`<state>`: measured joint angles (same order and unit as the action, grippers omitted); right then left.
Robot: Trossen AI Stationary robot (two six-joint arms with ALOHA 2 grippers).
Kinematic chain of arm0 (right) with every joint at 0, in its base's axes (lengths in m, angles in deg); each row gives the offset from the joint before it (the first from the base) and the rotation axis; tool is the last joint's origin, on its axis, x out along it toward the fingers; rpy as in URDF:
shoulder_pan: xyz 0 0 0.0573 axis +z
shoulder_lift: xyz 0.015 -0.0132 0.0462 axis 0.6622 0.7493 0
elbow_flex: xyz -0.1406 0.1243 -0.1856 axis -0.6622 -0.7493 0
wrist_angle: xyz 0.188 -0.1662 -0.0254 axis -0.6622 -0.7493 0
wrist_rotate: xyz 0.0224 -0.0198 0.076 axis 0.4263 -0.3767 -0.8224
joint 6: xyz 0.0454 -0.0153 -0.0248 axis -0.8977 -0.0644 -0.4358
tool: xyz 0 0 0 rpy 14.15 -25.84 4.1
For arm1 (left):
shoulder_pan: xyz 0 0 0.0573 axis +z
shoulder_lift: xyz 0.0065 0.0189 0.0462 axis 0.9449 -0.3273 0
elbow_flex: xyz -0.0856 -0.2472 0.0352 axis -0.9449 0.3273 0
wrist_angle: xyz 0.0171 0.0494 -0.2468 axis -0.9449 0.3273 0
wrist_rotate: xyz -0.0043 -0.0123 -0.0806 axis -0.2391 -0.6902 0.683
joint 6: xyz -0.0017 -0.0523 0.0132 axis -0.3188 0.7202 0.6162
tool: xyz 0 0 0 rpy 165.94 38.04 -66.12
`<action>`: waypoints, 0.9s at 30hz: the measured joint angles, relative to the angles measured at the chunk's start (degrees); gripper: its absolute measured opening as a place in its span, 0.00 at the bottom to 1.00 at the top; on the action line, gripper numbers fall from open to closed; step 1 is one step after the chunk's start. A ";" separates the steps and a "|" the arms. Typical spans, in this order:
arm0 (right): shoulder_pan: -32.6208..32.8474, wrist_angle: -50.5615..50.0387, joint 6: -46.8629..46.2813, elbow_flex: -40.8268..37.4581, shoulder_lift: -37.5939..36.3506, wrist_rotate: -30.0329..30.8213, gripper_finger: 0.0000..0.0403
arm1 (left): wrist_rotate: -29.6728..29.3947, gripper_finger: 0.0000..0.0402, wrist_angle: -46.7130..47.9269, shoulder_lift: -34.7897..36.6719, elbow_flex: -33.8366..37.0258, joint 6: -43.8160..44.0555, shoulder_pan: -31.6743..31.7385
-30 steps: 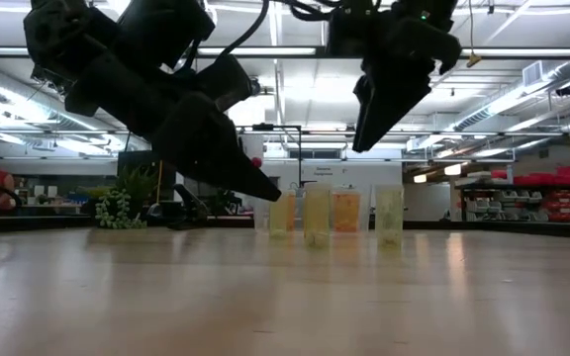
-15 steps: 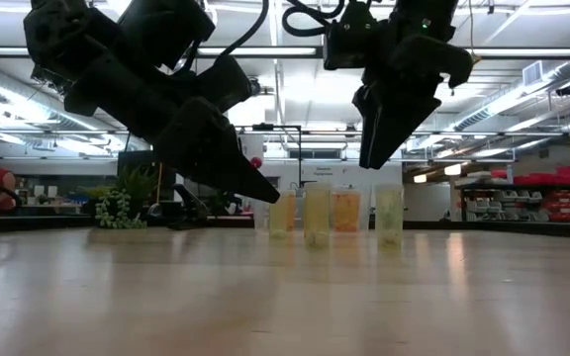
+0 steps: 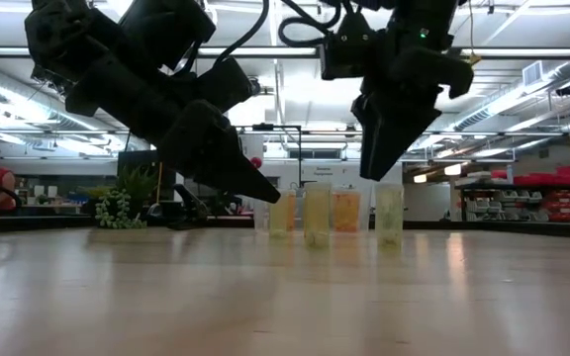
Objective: Pick and place medicine bottles into bin by pill shape (circle, oval)
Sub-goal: Put the yellow tablet bottle into the bottom transparent bin
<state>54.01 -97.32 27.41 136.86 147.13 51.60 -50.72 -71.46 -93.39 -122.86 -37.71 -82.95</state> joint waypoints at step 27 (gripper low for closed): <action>0.00 -0.99 -1.49 -1.50 1.37 -0.42 0.35 | 0.00 0.40 0.48 0.00 0.02 0.22 -0.02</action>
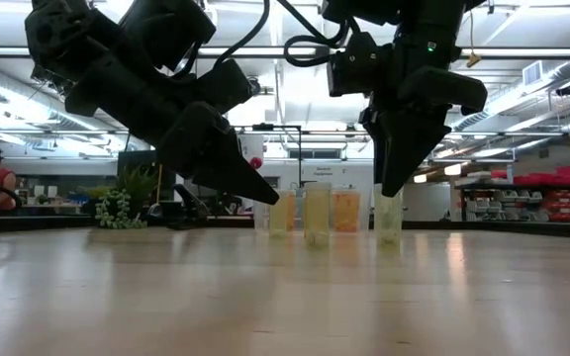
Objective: Pick and place medicine bottles into bin by pill shape (circle, oval)
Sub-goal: Put the yellow tablet bottle into the bottom transparent bin
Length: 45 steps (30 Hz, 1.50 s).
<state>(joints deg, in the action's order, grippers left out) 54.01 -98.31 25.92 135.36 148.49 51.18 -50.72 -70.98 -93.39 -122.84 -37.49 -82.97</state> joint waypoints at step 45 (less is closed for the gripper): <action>27.80 -17.57 -52.56 2.49 -14.28 -0.92 0.35 | -2.60 0.32 -3.58 0.00 0.00 -5.64 0.72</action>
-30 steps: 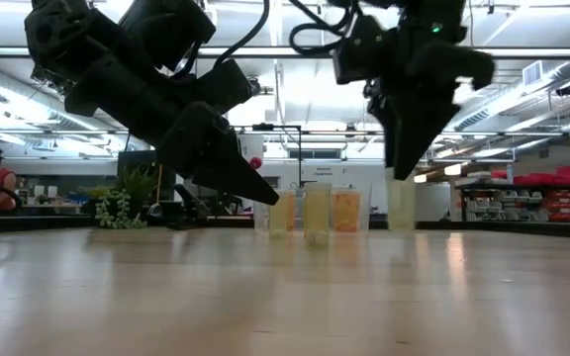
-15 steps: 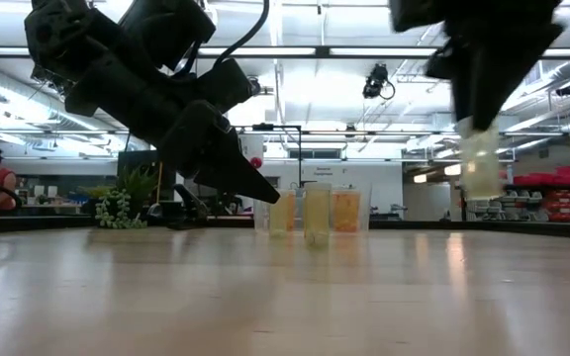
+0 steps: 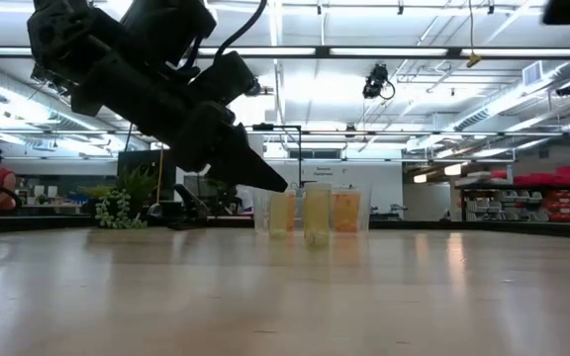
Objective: Pick and place medicine bottles into bin by pill shape (circle, oval)
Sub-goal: Put the yellow tablet bottle into the bottom transparent bin
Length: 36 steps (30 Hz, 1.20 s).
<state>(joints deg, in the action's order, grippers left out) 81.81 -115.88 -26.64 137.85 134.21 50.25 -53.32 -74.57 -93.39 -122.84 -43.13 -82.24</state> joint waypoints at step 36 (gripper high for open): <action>19.41 -6.44 -40.46 -13.80 -0.03 -1.33 0.34 | 0.04 0.28 -0.63 0.00 0.00 -2.95 3.32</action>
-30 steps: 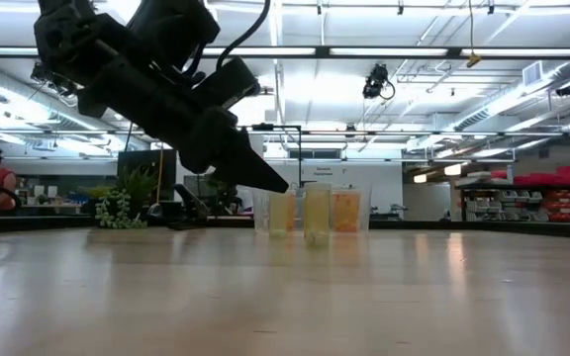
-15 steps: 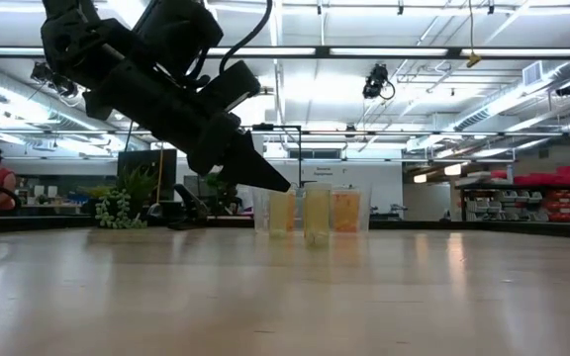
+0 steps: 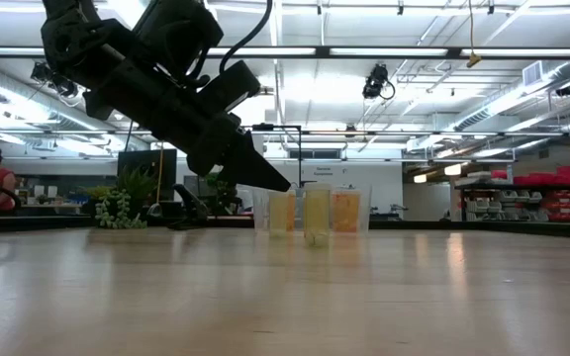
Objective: Pick and place medicine bottles into bin by pill shape (circle, oval)
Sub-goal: Put the yellow tablet bottle into the bottom transparent bin
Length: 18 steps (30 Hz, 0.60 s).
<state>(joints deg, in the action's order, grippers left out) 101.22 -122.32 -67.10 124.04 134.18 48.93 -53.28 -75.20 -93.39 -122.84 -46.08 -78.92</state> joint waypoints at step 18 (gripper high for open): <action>6.65 1.31 -9.14 -2.98 0.02 -6.47 0.34 | 0.00 0.26 0.07 0.00 0.00 -0.09 0.00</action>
<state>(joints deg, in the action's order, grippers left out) 107.87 -121.01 -76.24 121.06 134.20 42.46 -53.28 -75.13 -93.39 -122.84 -46.17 -78.92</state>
